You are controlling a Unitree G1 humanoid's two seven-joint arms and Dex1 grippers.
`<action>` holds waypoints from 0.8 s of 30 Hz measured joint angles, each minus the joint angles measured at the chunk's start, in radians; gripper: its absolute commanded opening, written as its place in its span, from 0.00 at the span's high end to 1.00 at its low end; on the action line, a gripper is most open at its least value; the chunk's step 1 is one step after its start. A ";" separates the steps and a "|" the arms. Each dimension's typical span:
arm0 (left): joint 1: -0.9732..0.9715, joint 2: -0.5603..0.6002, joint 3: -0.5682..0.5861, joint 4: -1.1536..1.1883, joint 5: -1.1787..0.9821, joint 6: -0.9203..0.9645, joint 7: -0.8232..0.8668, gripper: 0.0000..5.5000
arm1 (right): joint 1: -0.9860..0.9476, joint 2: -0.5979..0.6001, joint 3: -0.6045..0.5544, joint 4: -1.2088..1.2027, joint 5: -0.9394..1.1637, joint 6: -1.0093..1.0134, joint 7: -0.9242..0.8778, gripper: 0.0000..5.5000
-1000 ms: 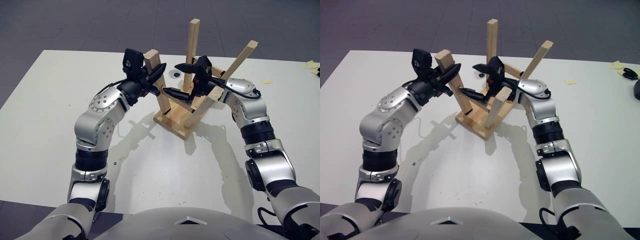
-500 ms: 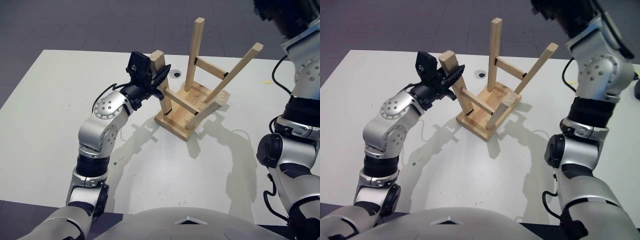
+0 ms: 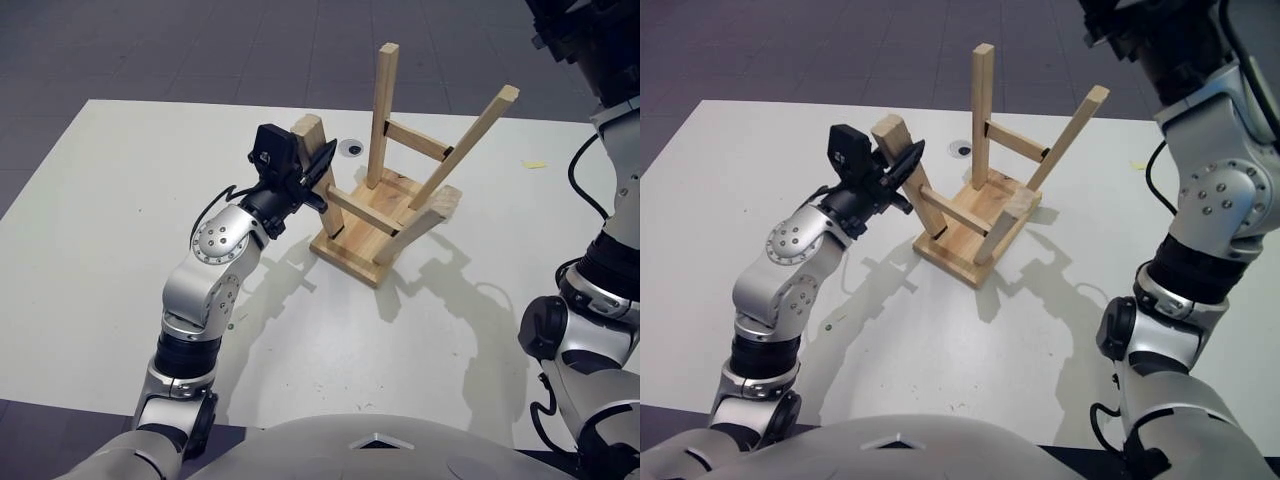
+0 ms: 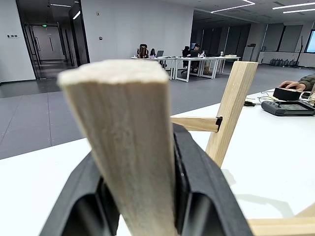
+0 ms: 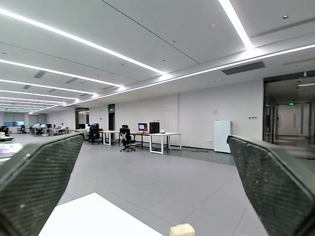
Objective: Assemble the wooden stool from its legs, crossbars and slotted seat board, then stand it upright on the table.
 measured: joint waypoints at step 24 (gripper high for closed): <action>-0.145 -0.031 0.136 0.046 -0.068 0.130 -0.011 0.26 | 0.099 0.012 0.044 -0.008 -0.010 -0.039 -0.013 0.02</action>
